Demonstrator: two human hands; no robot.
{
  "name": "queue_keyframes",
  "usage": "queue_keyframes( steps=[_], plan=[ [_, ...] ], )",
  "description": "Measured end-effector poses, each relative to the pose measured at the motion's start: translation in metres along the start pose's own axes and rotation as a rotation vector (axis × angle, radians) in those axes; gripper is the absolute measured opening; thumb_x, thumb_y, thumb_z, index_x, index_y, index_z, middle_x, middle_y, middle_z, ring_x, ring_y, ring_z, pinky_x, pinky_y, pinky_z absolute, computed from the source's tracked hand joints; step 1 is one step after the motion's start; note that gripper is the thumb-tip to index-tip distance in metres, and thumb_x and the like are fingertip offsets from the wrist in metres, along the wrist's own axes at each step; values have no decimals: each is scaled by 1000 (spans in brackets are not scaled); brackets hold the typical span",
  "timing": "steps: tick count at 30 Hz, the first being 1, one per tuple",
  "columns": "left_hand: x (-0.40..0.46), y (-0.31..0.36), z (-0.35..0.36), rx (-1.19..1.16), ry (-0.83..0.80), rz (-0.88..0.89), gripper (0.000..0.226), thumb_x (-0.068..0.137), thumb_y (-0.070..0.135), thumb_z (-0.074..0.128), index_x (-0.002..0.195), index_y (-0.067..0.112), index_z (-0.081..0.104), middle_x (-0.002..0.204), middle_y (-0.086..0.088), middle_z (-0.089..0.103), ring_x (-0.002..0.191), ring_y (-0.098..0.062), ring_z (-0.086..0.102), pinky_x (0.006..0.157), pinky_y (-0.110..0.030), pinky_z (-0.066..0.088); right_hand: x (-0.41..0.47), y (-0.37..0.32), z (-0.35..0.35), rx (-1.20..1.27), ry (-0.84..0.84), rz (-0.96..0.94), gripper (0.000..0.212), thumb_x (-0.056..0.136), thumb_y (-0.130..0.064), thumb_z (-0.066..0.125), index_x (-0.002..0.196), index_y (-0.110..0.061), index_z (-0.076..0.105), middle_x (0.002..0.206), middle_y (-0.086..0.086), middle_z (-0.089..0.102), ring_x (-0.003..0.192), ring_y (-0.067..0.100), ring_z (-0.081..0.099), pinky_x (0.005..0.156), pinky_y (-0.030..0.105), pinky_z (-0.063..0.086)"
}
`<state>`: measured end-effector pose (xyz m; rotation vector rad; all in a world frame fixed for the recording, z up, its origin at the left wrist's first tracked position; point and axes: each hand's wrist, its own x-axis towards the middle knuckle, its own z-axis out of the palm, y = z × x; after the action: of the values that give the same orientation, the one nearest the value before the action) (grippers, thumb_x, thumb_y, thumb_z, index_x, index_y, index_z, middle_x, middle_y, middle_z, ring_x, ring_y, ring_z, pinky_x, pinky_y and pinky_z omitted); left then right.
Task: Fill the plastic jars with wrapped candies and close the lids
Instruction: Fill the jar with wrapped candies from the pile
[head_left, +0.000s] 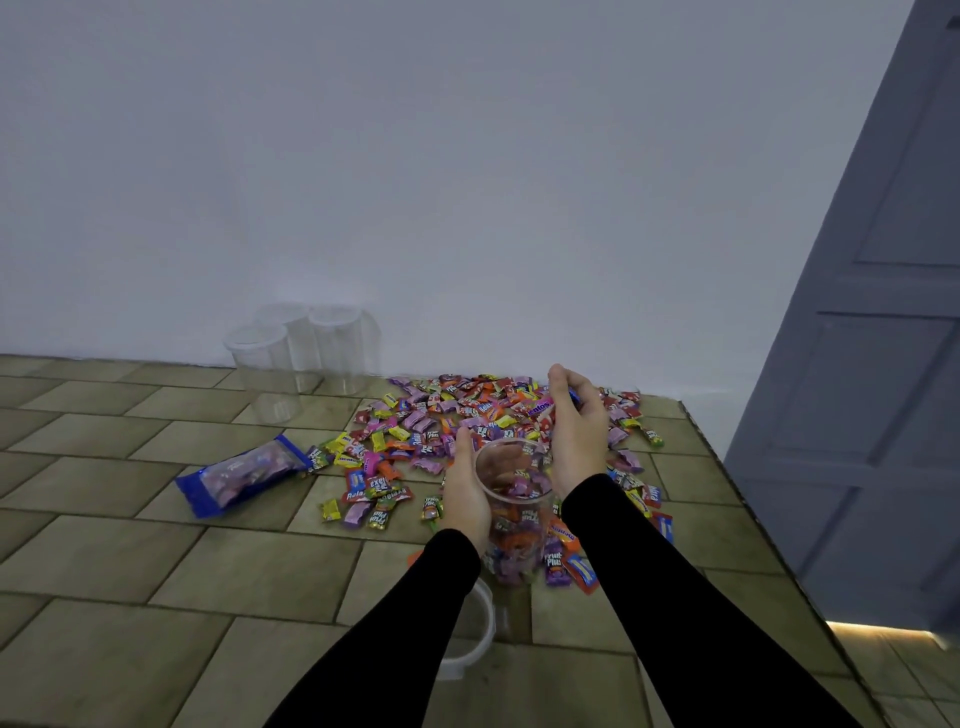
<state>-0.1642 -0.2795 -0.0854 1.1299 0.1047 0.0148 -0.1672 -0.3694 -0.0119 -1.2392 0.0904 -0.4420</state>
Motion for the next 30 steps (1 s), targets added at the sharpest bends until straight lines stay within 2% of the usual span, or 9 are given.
queue_keyframes(
  steps=[3,6,10,15,19,22,26,28,30],
  plan=[
    [0,0,0,10,-1,-3,75,99,56,25,84,0,72,83,-14,74,67,-20,66,65,-28,51,-2,-1,0,-20,-8,-31,8,94,-26,58,87,-25,61,80,-10,57,71,-3,55,68,11,42],
    [2,-2,-1,8,13,-12,72,98,56,28,82,2,73,81,-14,73,67,-22,66,67,-29,52,-4,-1,0,-5,-49,-60,7,93,-18,60,86,-21,61,74,-4,55,65,7,51,62,19,44],
    [5,-2,-4,54,-6,1,78,97,60,26,90,-2,73,97,-22,72,89,-32,67,92,-43,46,-6,-3,-3,-37,-70,-103,12,89,-6,62,83,-17,62,82,-6,59,68,-1,55,65,10,46],
    [4,-1,-3,14,-46,-23,77,95,62,28,89,-1,73,100,-25,70,91,-34,65,98,-52,44,-9,-8,-5,19,-118,-90,19,86,6,58,75,-9,58,78,-2,58,48,-1,51,54,9,42],
    [5,0,-4,5,-50,-10,79,81,69,36,91,-1,72,107,-27,68,92,-32,65,100,-56,41,-7,-7,-5,55,-153,-73,21,85,5,57,68,-7,58,69,8,51,49,16,48,48,18,43],
    [5,-3,-3,-16,-53,-9,76,89,64,34,90,-1,73,102,-25,70,90,-30,67,96,-50,45,-3,-3,-4,64,-179,-20,23,79,-4,63,58,-14,63,61,11,51,46,21,51,40,21,39],
    [3,-1,-2,-44,-74,-24,78,87,61,38,97,-10,70,102,-25,70,92,-31,68,84,-36,49,-3,-2,-5,35,-216,-26,26,83,3,59,59,-8,61,68,6,53,51,23,53,46,27,39],
    [3,1,-1,-26,-49,-22,79,90,59,36,101,-13,67,105,-28,69,98,-37,66,90,-40,50,-3,-2,-4,2,-239,-47,21,81,-1,60,61,-5,61,69,6,55,58,24,53,52,29,42],
    [1,3,0,-17,-33,-32,77,96,56,32,106,-14,65,107,-30,67,106,-43,63,101,-49,46,-3,-4,-3,-72,-235,-49,20,83,-4,60,63,-6,64,70,7,59,70,22,56,65,28,44]
  ],
)
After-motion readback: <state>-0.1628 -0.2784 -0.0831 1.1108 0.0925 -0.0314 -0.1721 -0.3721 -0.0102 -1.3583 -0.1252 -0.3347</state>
